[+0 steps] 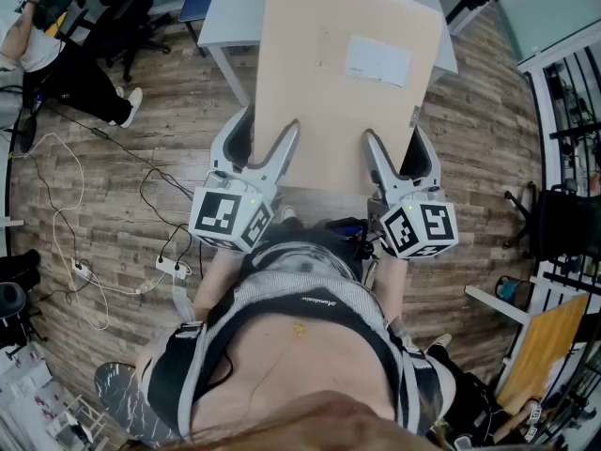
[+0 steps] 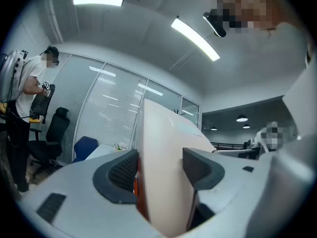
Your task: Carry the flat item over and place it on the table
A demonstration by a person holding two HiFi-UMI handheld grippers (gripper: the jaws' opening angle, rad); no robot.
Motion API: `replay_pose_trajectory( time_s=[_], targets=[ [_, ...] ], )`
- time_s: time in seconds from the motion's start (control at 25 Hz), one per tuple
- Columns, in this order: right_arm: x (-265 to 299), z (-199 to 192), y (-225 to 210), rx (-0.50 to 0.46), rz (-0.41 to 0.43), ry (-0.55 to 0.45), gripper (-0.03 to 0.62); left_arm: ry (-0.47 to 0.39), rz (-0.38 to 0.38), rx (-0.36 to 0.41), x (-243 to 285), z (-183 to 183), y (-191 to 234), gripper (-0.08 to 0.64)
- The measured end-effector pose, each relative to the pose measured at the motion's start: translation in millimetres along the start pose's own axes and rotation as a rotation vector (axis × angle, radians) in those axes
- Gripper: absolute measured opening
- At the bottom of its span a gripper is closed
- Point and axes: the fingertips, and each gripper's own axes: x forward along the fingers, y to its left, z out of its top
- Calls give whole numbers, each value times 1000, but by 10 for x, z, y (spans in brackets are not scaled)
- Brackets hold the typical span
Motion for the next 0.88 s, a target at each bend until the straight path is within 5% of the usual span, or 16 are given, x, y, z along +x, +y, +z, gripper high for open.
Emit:
replay_pose_trajectory(
  time_s=[0.88],
  targets=[
    [-5,-31,31,6,-18,8,357,17,-11,-16,-8,-39,35,281]
  ],
)
